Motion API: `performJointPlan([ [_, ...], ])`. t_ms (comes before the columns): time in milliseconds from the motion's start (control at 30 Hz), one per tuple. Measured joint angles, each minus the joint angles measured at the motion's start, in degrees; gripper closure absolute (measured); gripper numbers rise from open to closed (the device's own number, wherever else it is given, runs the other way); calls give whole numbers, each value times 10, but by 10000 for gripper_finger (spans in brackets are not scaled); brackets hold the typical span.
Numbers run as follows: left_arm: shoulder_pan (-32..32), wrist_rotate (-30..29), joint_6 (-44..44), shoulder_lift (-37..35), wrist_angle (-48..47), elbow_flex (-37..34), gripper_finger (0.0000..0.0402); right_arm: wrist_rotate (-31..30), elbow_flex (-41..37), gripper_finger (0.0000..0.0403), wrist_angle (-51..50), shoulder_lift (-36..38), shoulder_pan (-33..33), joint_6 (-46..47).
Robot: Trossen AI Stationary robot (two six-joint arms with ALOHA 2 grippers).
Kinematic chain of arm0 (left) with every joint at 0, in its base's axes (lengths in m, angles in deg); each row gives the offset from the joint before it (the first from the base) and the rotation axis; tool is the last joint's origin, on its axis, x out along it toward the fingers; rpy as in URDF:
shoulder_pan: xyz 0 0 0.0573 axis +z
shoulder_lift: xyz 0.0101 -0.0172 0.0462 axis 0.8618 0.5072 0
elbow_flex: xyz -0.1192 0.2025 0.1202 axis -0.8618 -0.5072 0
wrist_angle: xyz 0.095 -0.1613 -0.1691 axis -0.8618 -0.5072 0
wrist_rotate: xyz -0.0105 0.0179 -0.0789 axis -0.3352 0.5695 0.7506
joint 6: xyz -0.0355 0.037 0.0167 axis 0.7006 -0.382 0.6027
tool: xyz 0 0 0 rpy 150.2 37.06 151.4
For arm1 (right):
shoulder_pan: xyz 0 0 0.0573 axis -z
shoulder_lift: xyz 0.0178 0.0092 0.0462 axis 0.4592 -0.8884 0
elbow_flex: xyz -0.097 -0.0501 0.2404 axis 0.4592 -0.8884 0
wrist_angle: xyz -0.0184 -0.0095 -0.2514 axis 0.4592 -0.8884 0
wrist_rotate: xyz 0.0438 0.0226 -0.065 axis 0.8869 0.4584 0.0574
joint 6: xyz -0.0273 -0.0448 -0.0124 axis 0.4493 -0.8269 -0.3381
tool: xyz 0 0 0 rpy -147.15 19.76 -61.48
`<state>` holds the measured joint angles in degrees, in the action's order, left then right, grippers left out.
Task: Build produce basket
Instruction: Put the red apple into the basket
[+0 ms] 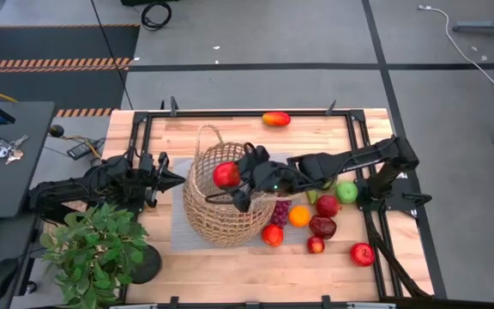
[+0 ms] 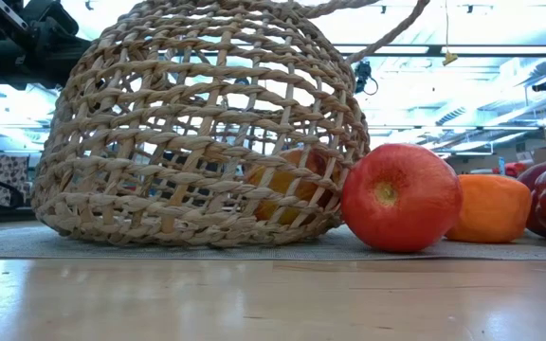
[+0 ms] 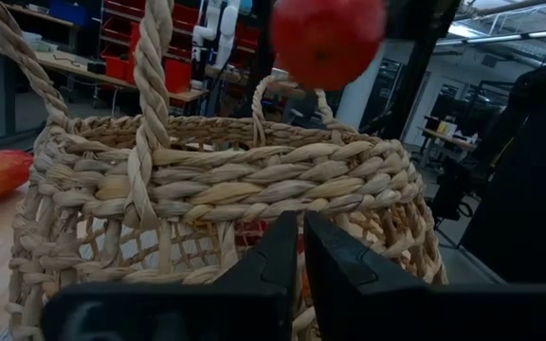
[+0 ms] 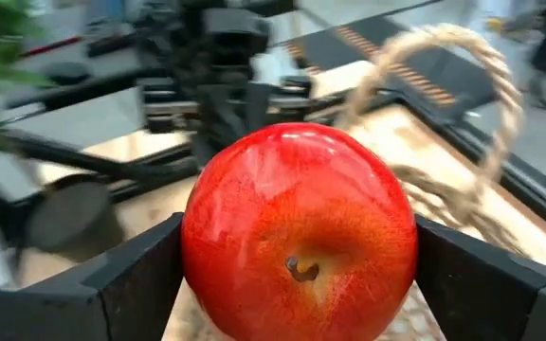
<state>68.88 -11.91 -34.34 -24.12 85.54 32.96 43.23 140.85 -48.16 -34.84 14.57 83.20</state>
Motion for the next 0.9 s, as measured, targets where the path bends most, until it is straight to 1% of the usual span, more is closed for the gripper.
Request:
performJointPlan([
  [167, 0, 0, 0, 0, 0, 0, 367, 118, 68, 24, -45, -6, 16, 5],
  [267, 0, 0, 0, 0, 0, 0, 366, 195, 79, 24, -41, 3, 27, 30],
  [333, 0, 0, 0, 0, 0, 0, 369, 227, 82, 24, -34, 8, 34, 41],
  [467, 0, 0, 0, 0, 0, 0, 373, 236, 82, 24, -40, 18, 39, 53],
  [733, 0, 0, 0, 0, 0, 0, 366, 236, 82, 24, -42, 18, 39, 49],
  [900, 0, 0, 0, 0, 0, 0, 370, 228, 82, 24, -42, 18, 40, 47],
])
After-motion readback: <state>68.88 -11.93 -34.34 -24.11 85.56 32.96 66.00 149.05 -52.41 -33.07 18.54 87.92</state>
